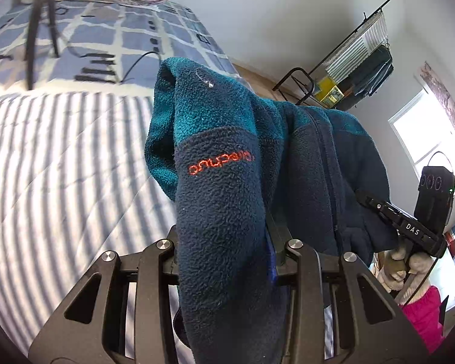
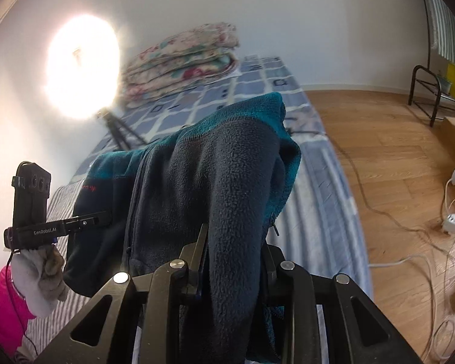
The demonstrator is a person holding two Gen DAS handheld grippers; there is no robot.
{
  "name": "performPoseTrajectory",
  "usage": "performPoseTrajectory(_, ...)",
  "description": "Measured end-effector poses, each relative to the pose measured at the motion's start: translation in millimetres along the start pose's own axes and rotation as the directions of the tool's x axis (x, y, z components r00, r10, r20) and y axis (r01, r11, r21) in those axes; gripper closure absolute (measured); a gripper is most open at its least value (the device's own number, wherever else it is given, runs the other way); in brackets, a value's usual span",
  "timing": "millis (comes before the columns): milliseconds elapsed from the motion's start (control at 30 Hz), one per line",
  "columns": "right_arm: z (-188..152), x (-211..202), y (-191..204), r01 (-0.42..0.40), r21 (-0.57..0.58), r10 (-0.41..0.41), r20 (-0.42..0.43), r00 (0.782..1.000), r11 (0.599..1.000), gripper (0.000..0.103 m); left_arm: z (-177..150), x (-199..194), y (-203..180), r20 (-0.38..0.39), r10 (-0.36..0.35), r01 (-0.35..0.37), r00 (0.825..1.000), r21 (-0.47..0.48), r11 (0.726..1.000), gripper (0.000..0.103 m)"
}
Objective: Fold large clothes
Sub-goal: 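Grasp the folded jacket's edge with both tools and lift it off the bed, then lower the folded jacket onto the bed with both tools and open them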
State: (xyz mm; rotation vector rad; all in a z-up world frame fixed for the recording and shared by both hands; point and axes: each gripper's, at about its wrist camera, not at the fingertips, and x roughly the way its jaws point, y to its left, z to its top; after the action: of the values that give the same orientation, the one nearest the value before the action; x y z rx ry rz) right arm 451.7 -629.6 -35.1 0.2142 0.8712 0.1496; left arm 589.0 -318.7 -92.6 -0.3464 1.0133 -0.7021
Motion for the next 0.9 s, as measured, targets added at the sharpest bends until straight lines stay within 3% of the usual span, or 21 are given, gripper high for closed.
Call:
performPoseTrajectory(300,46,42,-54,0.013,0.021,-0.014,0.039,0.999,1.0,0.078,43,55,-4,0.03,-0.005,0.005,1.0,-0.012,1.0,0.067)
performPoseTrajectory(467,51,65,-74,0.002,0.023,-0.003,0.035,0.999,1.0,0.078,54,85,11,0.021,0.002,-0.001,1.0,-0.041,0.999,0.067)
performPoseTrajectory(533,48,78,-79,0.01,0.014,-0.01,0.015,1.0,1.0,0.078,52,94,17,0.013,0.038,-0.038,0.999,-0.028,0.999,0.067)
performPoseTrajectory(600,44,97,-90,0.055,0.007,-0.055,-0.032,0.998,0.998,0.077,50,107,25,0.0,0.127,-0.127,0.992,0.015,0.992,0.066)
performPoseTrajectory(633,42,106,-95,0.081,0.008,-0.08,-0.061,0.995,0.997,0.076,49,110,30,-0.002,0.137,-0.137,0.991,0.017,0.99,0.062)
performPoseTrajectory(700,36,118,-110,0.11,0.041,-0.106,-0.096,0.99,0.993,0.063,47,110,40,0.008,0.106,-0.106,0.994,-0.013,0.994,0.056)
performPoseTrajectory(767,36,116,-116,0.132,0.044,-0.129,-0.068,0.989,0.99,0.06,46,107,39,0.023,0.134,-0.135,0.991,0.016,0.991,0.049)
performPoseTrajectory(900,40,105,-111,0.198,0.022,-0.196,-0.053,0.979,0.98,0.058,45,96,33,0.038,0.167,-0.169,0.985,0.058,0.984,0.049)
